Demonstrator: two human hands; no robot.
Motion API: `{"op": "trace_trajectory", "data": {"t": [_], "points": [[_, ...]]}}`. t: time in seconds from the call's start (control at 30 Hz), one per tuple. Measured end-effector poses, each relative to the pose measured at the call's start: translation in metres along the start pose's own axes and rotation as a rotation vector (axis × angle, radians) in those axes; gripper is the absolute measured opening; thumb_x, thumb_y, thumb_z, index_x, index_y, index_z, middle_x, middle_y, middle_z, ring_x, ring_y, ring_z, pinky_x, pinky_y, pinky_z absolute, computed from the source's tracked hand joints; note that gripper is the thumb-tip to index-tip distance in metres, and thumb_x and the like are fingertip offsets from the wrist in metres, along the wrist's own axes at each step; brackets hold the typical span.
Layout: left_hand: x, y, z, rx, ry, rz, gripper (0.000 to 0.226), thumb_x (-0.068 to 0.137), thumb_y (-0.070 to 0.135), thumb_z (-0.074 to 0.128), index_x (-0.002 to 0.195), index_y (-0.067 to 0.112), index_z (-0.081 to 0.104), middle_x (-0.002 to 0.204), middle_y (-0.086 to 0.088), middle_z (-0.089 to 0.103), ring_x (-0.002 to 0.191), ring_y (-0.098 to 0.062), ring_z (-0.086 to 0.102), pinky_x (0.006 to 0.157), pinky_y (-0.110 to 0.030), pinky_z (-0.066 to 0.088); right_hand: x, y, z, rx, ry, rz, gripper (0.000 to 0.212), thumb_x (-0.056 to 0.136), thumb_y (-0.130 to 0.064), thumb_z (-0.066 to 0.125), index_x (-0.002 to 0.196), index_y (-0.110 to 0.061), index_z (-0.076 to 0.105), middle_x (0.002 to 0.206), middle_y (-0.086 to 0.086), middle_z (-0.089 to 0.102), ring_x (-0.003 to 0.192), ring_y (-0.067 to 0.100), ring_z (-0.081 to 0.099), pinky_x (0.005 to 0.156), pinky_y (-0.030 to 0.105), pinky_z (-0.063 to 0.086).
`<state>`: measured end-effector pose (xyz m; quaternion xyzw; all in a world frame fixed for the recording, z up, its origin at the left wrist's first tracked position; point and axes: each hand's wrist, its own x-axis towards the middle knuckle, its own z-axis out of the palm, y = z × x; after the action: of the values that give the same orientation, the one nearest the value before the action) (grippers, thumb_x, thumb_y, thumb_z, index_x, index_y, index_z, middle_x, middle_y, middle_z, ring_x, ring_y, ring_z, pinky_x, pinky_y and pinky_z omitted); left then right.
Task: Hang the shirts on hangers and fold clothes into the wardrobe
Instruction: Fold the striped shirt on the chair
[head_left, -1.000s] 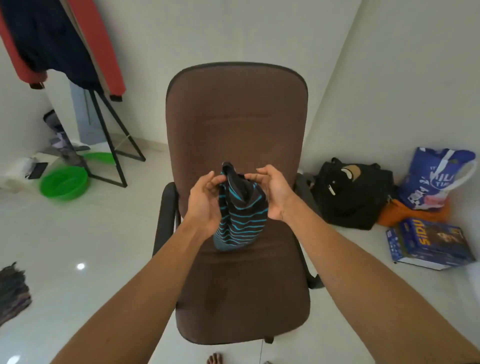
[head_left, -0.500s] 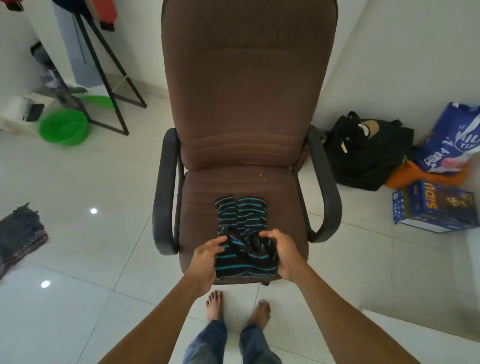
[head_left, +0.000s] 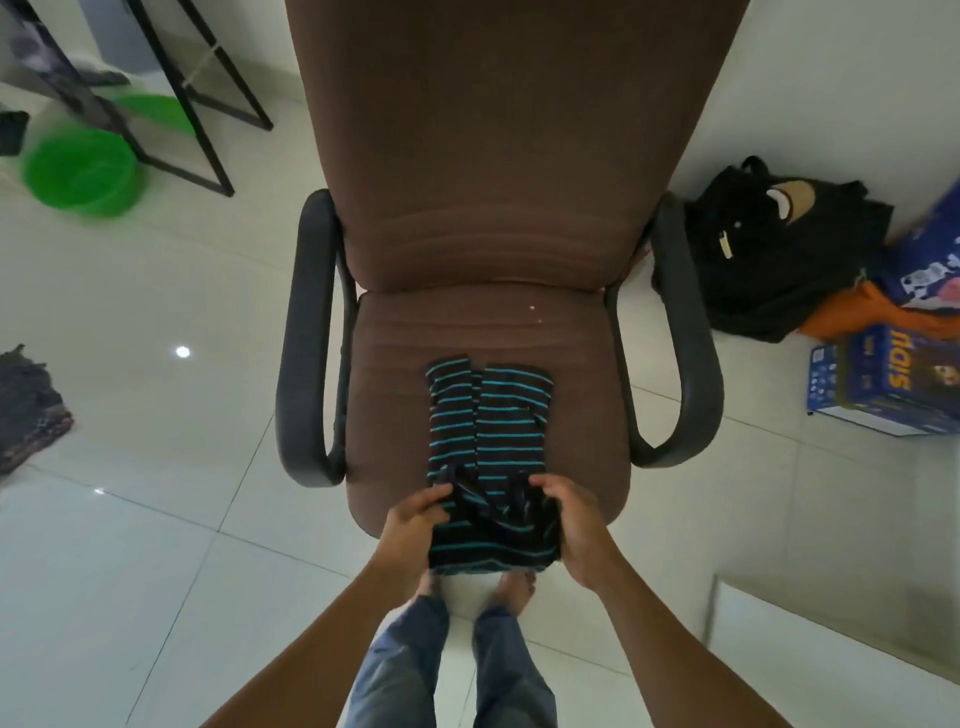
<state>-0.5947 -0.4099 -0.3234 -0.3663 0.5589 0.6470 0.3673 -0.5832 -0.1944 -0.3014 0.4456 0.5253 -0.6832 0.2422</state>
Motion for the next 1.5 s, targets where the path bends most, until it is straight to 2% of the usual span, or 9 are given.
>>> {"op": "trace_trajectory", "data": {"t": [0.2, 0.4, 0.5, 0.63, 0.77, 0.97, 1.07, 1.3, 1.5], "points": [[0.092, 0.052, 0.01, 0.274, -0.017, 0.302, 0.047, 0.088, -0.002, 0.066, 0.127, 0.024, 0.06, 0.122, -0.002, 0.066, 0.111, -0.019, 0.065, 0.097, -0.044, 0.055, 0.1, -0.038, 0.003, -0.259, 0.067, -0.297, 0.035, 0.095, -0.001, 0.055, 0.113, -0.029, 0.067, 0.121, 0.003, 0.067, 0.111, 0.019, 0.066, 0.099, 0.045, 0.054], [0.178, 0.065, -0.003, 0.58, 0.05, 0.503, 0.056, 0.084, 0.002, 0.07, 0.13, 0.029, 0.053, 0.13, 0.003, 0.056, 0.119, -0.014, 0.059, 0.1, -0.039, 0.053, 0.184, -0.053, -0.002, -0.56, 0.117, -0.498, 0.052, 0.092, 0.0, 0.063, 0.136, -0.025, 0.053, 0.134, -0.004, 0.053, 0.125, 0.014, 0.055, 0.106, 0.041, 0.049], [0.201, 0.061, -0.005, 0.638, 0.056, 0.529, 0.057, 0.085, -0.001, 0.067, 0.133, 0.026, 0.052, 0.133, 0.005, 0.052, 0.122, -0.013, 0.055, 0.103, -0.034, 0.051, 0.212, -0.047, -0.002, -0.689, 0.115, -0.565, 0.053, 0.093, 0.001, 0.06, 0.139, -0.023, 0.05, 0.14, -0.003, 0.048, 0.131, 0.014, 0.048, 0.112, 0.04, 0.043], [0.214, 0.064, 0.004, 0.688, 0.057, 0.629, 0.058, 0.085, -0.004, 0.065, 0.135, 0.023, 0.052, 0.132, 0.011, 0.047, 0.124, -0.007, 0.049, 0.099, -0.009, 0.041, 0.231, -0.041, -0.006, -0.726, 0.161, -0.609, 0.052, 0.095, 0.0, 0.058, 0.14, -0.023, 0.048, 0.14, -0.004, 0.047, 0.132, 0.013, 0.047, 0.112, 0.04, 0.043], [0.228, 0.076, 0.017, 0.635, 0.066, 0.753, 0.056, 0.086, -0.005, 0.062, 0.133, 0.023, 0.053, 0.13, 0.013, 0.048, 0.123, -0.007, 0.052, 0.101, -0.016, 0.046, 0.246, -0.044, -0.015, -0.708, 0.203, -0.753, 0.051, 0.096, -0.001, 0.056, 0.142, -0.021, 0.046, 0.141, -0.002, 0.048, 0.132, 0.011, 0.048, 0.113, 0.036, 0.042], [0.244, 0.075, 0.022, 0.759, 0.227, 0.681, 0.062, 0.082, -0.012, 0.057, 0.138, 0.014, 0.05, 0.139, -0.004, 0.042, 0.128, -0.018, 0.046, 0.111, -0.031, 0.043, 0.272, -0.043, -0.013, -0.655, 0.085, -0.608, 0.073, 0.094, 0.001, 0.06, 0.153, -0.028, 0.028, 0.149, 0.003, 0.045, 0.137, 0.015, 0.045, 0.113, 0.042, 0.042], [0.234, 0.066, 0.021, 0.72, 0.28, 0.741, 0.063, 0.081, -0.007, 0.063, 0.137, 0.015, 0.047, 0.137, -0.004, 0.037, 0.12, -0.017, 0.05, 0.104, -0.032, 0.049, 0.26, -0.033, -0.013, -0.527, 0.159, -0.617, 0.077, 0.092, -0.006, 0.067, 0.152, -0.029, 0.026, 0.148, 0.0, 0.044, 0.129, 0.013, 0.054, 0.106, 0.035, 0.049], [0.162, -0.007, 0.004, 0.575, 0.314, 0.359, 0.041, 0.091, 0.025, 0.07, 0.124, 0.022, 0.046, 0.114, 0.003, 0.059, 0.098, -0.012, 0.061, 0.08, -0.019, 0.053, 0.181, 0.064, -0.034, -0.576, 0.245, -0.37, 0.038, 0.097, -0.037, 0.061, 0.127, -0.015, 0.051, 0.1, -0.008, 0.066, 0.088, 0.001, 0.063, 0.085, 0.026, 0.056], [0.142, -0.051, -0.006, 0.63, 0.343, 0.222, 0.027, 0.099, 0.033, 0.057, 0.112, 0.01, 0.062, 0.102, -0.001, 0.068, 0.088, -0.014, 0.066, 0.065, -0.011, 0.049, 0.164, 0.094, -0.044, -0.652, 0.202, -0.32, 0.024, 0.099, -0.037, 0.056, 0.107, -0.014, 0.056, 0.09, -0.009, 0.064, 0.082, 0.001, 0.063, 0.061, 0.004, 0.048]]}}
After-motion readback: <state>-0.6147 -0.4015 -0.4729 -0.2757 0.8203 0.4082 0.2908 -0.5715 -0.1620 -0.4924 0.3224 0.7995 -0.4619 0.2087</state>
